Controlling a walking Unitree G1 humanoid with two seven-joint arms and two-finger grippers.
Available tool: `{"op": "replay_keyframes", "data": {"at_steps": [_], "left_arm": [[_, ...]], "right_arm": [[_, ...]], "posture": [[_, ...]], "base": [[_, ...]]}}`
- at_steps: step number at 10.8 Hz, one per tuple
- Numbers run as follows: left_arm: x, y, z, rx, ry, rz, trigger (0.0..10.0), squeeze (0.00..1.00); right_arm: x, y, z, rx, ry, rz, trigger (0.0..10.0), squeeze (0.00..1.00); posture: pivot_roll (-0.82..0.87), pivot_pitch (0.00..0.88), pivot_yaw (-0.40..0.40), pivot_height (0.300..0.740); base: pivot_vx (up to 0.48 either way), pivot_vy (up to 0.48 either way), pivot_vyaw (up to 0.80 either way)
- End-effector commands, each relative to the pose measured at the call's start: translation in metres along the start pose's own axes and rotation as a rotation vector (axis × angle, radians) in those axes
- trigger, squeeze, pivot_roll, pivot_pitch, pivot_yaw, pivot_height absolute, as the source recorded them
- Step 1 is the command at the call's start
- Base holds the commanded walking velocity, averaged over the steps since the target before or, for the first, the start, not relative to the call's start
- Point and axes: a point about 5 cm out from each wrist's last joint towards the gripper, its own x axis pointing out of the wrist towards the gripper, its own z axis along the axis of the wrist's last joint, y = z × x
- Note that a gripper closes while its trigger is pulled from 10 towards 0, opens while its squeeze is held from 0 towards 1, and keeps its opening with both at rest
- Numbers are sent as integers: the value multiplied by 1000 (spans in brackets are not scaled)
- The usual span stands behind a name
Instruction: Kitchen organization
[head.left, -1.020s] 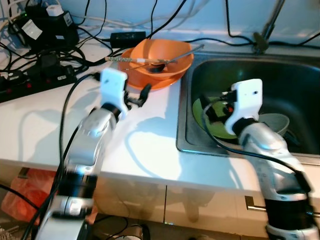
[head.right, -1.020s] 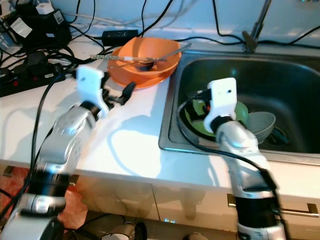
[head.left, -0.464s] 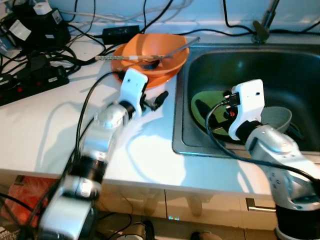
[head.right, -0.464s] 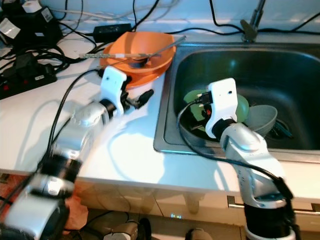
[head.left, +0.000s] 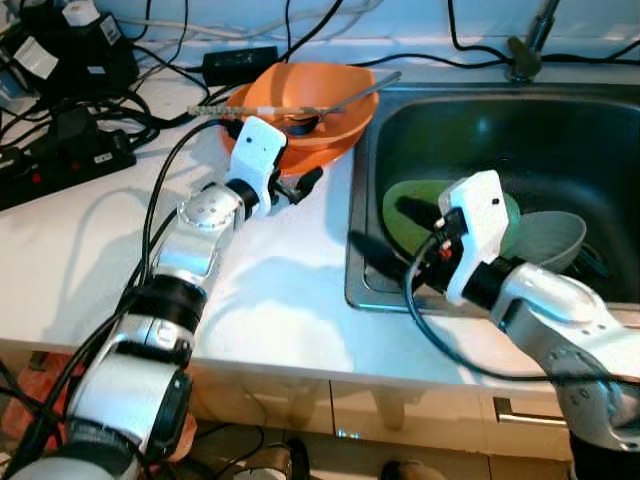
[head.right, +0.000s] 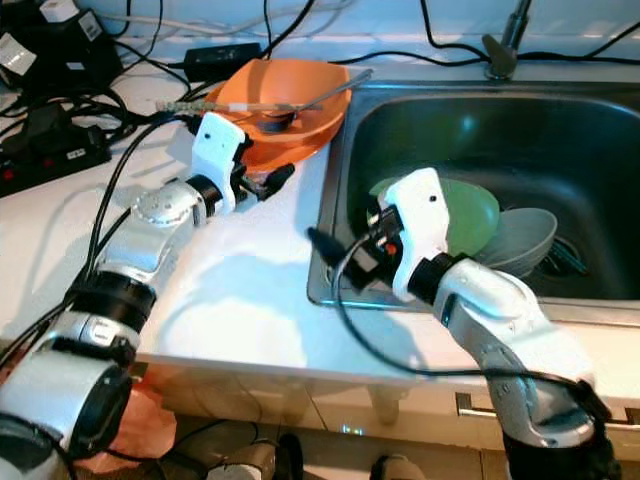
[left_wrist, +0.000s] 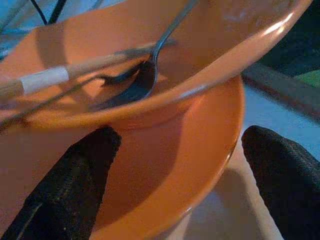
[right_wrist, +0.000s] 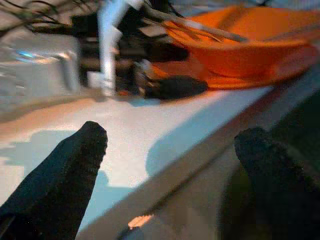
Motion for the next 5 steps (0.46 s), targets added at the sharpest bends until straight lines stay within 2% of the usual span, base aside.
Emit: {"op": "replay_keyframes", "data": {"at_steps": [1, 4, 5], "left_arm": [[0, 6, -1, 23, 16, 4, 10000, 0], [3, 8, -14, 38, 141, -39, 10000, 0], [6, 12, -8, -25, 151, -45, 10000, 0]], "right_arm": [[-2, 8, 0, -1, 3, 42, 10000, 0], [-1, 9, 1, 0, 5, 64, 10000, 0], [-1, 9, 1, 7, 4, 61, 10000, 0]], "posture": [[-26, 190, 91, 740], [-25, 181, 96, 740], [-19, 178, 93, 740]], "base": [[0, 0, 0], [0, 0, 0], [0, 0, 0]]}}
